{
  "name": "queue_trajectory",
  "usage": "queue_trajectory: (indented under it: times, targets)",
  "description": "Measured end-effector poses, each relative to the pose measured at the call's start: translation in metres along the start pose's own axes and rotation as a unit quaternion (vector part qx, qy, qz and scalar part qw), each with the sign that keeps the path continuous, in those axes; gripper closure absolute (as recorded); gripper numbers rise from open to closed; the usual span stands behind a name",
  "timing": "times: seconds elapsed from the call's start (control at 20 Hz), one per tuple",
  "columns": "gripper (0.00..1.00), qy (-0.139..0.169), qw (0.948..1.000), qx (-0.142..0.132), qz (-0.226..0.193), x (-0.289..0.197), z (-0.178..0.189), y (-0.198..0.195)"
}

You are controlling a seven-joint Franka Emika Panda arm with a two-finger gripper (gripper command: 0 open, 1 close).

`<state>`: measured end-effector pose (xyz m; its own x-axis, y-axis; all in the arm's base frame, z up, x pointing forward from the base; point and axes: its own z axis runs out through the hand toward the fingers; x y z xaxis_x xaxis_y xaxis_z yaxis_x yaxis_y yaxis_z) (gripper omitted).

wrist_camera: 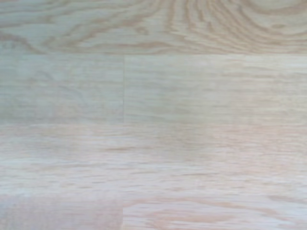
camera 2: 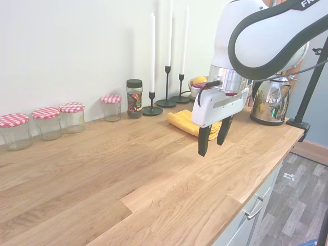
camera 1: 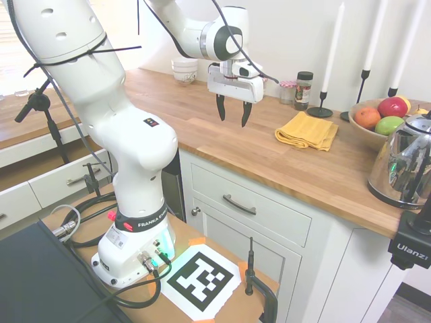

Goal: Wipe the counter

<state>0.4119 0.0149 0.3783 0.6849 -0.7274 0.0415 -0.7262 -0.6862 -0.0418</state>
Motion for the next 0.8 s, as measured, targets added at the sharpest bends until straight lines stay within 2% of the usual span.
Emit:
queue_trajectory:
  times: [0.4,0.8]
  targets:
    - [0.0,0.002,0.9999,0.005,0.013,0.02,-0.003,-0.01]
    - [0.0,0.003,0.9991,0.017,0.039,0.108,-0.001,-0.01]
